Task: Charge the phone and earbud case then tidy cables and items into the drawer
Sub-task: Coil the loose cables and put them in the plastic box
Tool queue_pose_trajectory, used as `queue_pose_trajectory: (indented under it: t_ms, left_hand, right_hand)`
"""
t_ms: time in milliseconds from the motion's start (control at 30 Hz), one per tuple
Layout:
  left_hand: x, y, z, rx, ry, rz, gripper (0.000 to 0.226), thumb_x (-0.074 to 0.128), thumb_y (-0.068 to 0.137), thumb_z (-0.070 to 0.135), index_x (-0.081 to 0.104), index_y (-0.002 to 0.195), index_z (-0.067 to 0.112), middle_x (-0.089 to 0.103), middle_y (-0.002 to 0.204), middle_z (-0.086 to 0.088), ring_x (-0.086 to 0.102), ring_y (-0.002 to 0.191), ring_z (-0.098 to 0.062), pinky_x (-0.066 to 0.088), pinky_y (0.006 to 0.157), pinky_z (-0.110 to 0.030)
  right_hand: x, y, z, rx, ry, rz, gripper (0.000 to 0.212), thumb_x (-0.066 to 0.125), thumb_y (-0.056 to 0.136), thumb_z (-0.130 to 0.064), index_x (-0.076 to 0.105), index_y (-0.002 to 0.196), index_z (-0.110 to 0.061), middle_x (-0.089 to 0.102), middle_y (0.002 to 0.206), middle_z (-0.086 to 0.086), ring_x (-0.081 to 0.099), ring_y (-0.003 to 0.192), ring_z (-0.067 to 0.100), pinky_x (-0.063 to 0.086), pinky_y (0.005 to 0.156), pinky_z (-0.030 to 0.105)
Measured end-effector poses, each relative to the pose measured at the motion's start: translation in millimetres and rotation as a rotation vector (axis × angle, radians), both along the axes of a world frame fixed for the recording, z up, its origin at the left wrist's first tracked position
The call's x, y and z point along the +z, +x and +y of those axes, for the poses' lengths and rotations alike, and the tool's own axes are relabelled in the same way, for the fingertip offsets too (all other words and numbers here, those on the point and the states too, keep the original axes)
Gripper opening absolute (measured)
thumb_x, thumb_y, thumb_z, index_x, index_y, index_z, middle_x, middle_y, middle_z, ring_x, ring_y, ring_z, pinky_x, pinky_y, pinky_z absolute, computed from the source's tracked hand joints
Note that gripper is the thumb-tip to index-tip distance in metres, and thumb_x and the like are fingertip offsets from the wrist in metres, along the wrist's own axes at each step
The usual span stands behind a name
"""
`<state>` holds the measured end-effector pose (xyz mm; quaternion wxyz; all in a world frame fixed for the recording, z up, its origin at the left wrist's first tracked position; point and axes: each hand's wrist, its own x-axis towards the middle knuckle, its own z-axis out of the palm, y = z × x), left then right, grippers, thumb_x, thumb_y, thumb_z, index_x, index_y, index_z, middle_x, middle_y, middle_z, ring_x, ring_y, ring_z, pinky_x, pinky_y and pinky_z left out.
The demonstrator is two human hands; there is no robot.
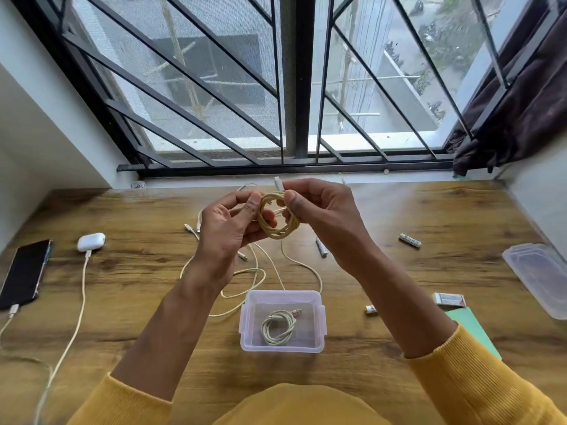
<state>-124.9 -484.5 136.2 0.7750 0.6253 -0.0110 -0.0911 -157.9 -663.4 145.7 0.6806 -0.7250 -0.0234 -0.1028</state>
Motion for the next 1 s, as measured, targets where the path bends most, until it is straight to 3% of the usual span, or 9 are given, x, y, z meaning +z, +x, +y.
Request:
queue_pose_trajectory:
  t_ms: [100,200,400,500,600,700,833,933,1000]
  left_hand:
    - [-3.1,-2.1,5.1,0.014,0.013,-0.015,0.015,0.068,0.101,0.020,0.078,0.108,0.011,0.077,0.086,-0.014,0.076,0.074,-0.022,0.061,0.065,-0.030]
    - [-7.9,-6.9,10.8,0.009,0.038,-0.029,0.013,0.068,0.101,0.016,0.079,0.106,0.010,0.076,0.084,-0.015,0.074,0.074,-0.024,0.061,0.065,-0.030]
    - [-36.4,-21.7,24.5,-0.023,0.131,0.081,0.017,0.070,0.100,0.017,0.078,0.108,0.004,0.077,0.084,-0.014,0.075,0.073,-0.022,0.065,0.068,-0.036]
    - [-54.0,-32.2,31.6,-0.043,0.208,0.144,0.015,0.071,0.100,0.015,0.078,0.105,0.004,0.078,0.087,-0.018,0.077,0.074,-0.023,0.064,0.064,-0.034]
    - [-71.5,-41.7,38.1,-0.078,0.293,0.183,0.015,0.071,0.101,0.015,0.079,0.102,0.002,0.078,0.093,-0.024,0.077,0.077,-0.026,0.066,0.069,-0.041]
    - [-82.9,-50.7,41.3,-0.121,0.377,0.205,0.014,0.075,0.099,0.019,0.081,0.095,0.006,0.079,0.084,-0.015,0.078,0.074,-0.024,0.067,0.070,-0.045]
    - [-93.8,-62.8,42.5,-0.202,0.517,0.173,0.012,0.080,0.094,0.023,0.082,0.093,0.011,0.079,0.080,-0.008,0.077,0.072,-0.020,0.063,0.059,-0.036]
    - [-103.9,-67.1,40.4,-0.265,0.722,0.111,0.012,0.081,0.095,0.028,0.082,0.086,0.019,0.079,0.074,0.001,0.076,0.066,-0.019,0.052,0.051,-0.027]
    - [-108.5,-68.6,35.7,-0.344,0.861,0.059,0.015,0.080,0.095,0.031,0.082,0.082,0.024,0.078,0.070,0.005,0.076,0.063,-0.016,0.050,0.054,-0.024]
  right_hand:
    - [-4.5,-1.8,2.6,0.024,-0.062,0.036,0.018,0.064,0.103,-0.010,0.079,0.113,-0.006,0.077,0.087,0.011,0.072,0.077,0.021,0.063,0.076,0.042]
    - [-10.8,-5.9,4.6,0.036,-0.119,0.055,0.018,0.066,0.103,-0.014,0.079,0.111,-0.005,0.077,0.089,0.017,0.074,0.082,0.034,0.064,0.077,0.048]
    - [-36.0,-13.2,8.4,0.121,-0.184,0.158,0.012,0.081,0.091,-0.011,0.082,0.102,-0.005,0.077,0.083,0.015,0.068,0.073,0.024,0.061,0.074,0.062]
    - [-54.5,-16.5,10.0,0.141,-0.301,0.271,0.017,0.084,0.087,-0.009,0.082,0.105,-0.009,0.079,0.085,0.009,0.071,0.076,0.019,0.061,0.080,0.058]
    - [-71.9,-23.0,14.0,0.172,-0.417,0.319,0.014,0.082,0.087,-0.007,0.083,0.100,-0.012,0.079,0.082,0.006,0.071,0.074,0.016,0.062,0.080,0.053]
    - [-86.8,-29.4,17.5,0.155,-0.508,0.372,0.018,0.080,0.086,-0.010,0.083,0.102,-0.017,0.079,0.079,0.001,0.075,0.077,0.019,0.062,0.078,0.046]
    - [-92.8,-36.9,18.2,0.174,-0.651,0.467,0.014,0.080,0.086,-0.017,0.084,0.098,-0.023,0.077,0.076,-0.006,0.067,0.070,0.006,0.053,0.069,0.029]
    - [-92.7,-43.2,18.6,0.210,-0.790,0.534,0.013,0.079,0.085,-0.022,0.084,0.096,-0.026,0.078,0.082,-0.004,0.071,0.079,0.014,0.053,0.067,0.030]
    - [-91.8,-47.5,21.0,0.211,-0.917,0.564,0.014,0.076,0.086,-0.027,0.083,0.098,-0.031,0.078,0.091,-0.004,0.070,0.087,0.018,0.056,0.071,0.033]
